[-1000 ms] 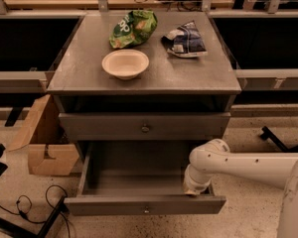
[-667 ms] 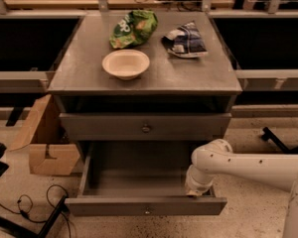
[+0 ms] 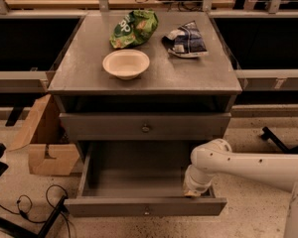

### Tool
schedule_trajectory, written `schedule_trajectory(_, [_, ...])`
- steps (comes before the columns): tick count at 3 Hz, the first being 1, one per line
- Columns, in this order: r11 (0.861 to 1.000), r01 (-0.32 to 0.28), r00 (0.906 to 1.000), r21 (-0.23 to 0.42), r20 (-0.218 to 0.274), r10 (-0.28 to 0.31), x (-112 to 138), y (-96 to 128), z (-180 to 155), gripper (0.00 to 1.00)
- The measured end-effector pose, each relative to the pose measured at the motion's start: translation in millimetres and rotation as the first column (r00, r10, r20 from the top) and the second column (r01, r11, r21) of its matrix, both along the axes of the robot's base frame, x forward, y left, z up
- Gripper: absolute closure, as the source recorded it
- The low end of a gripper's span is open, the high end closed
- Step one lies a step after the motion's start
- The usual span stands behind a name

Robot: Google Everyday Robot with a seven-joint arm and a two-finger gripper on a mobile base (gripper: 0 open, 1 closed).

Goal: Open middle drawer

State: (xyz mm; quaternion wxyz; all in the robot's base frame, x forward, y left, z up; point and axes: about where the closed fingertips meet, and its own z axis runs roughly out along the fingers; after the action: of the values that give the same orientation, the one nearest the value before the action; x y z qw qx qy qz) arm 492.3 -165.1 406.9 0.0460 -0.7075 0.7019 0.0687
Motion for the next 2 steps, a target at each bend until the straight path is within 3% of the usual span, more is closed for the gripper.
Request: schedule_trajectory(2, [1.000,0.000,1.0000,0.000,0.000,0.000,-0.1,0.0,-0.1,0.59])
